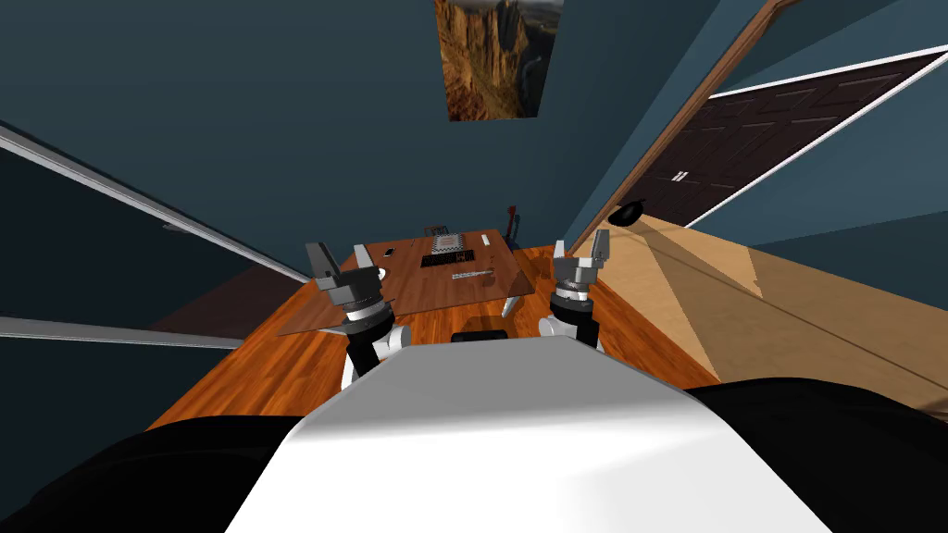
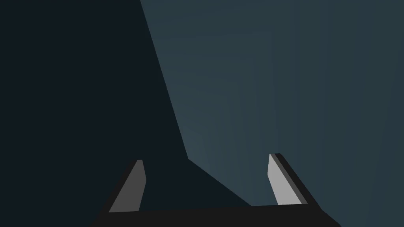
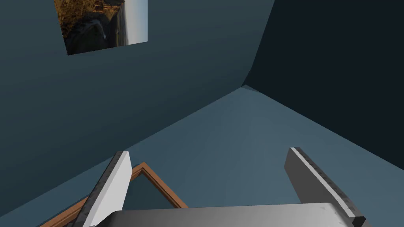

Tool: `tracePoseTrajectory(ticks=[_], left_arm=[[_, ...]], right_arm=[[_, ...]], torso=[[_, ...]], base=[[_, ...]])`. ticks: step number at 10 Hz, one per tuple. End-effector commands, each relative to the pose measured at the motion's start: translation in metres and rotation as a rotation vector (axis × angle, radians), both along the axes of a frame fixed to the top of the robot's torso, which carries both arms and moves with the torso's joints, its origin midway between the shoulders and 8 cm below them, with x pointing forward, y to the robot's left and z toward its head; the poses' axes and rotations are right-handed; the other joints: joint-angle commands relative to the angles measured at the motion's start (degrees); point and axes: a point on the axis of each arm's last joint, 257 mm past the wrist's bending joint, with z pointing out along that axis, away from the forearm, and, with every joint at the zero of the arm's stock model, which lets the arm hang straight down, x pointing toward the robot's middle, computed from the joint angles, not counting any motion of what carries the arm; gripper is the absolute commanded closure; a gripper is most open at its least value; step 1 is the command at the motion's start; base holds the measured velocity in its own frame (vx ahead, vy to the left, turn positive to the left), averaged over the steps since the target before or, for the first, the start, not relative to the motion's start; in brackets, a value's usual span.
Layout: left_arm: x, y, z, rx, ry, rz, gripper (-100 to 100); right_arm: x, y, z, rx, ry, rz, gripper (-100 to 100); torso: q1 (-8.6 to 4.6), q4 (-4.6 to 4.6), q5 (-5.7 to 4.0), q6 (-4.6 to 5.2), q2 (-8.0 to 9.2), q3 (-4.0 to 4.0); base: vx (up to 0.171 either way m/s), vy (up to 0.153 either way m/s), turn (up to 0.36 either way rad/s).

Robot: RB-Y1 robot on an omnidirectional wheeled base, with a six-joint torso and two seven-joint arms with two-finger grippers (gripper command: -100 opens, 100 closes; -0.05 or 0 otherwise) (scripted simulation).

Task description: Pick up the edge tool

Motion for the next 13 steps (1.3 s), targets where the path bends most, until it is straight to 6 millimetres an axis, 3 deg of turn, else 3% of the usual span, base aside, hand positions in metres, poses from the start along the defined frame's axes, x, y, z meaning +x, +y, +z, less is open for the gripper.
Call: tracePoseTrajectory(ticks=[1, 6, 9, 10, 12, 13], left_arm=[[0.000, 0.000, 0.000, 0.000, 0.000, 0.000, 0], [0.000, 0.000, 0.000, 0.000, 0.000, 0.000, 0], [0.000, 0.000, 0.000, 0.000, 0.000, 0.000, 0], [0.000, 0.000, 0.000, 0.000, 0.000, 0.000, 0], [0.000, 0.000, 0.000, 0.000, 0.000, 0.000, 0], [0.000, 0.000, 0.000, 0.000, 0.000, 0.000, 0]], right_arm=[[0.002, 0.005, -0.001, -0.029, 0.010, 0.013, -100], [0.011, 0.024, -0.018, -0.167, 0.079, 0.067, -100], [0.022, 0.038, -0.048, -0.303, 0.172, 0.103, -100], [0.022, 0.039, -0.049, -0.318, 0.174, 0.110, -100], [0.029, 0.046, -0.078, -0.415, 0.250, 0.131, -100], [0.028, 0.047, -0.079, -0.432, 0.253, 0.138, -100]], torso=[[0.00, 0.00, 0.00, 0.00, 0.00, 0.00], [-0.02, 0.05, 0.00, -0.02, 0.23, 0.14], [-0.03, 0.02, -0.01, -0.02, 0.10, 0.06], [-0.02, 0.02, 0.00, -0.04, 0.09, 0.05], [-0.02, 0.02, 0.00, -0.03, 0.06, 0.04], [-0.02, 0.01, -0.01, -0.03, 0.06, 0.04]], base=[[-0.022, 0.000, 0.067], [-0.055, -0.004, 0.149], [-0.026, 0.004, 0.246], [-0.019, 0.000, 0.175], [-0.020, 0.007, 0.320], [-0.013, 0.002, 0.146]])
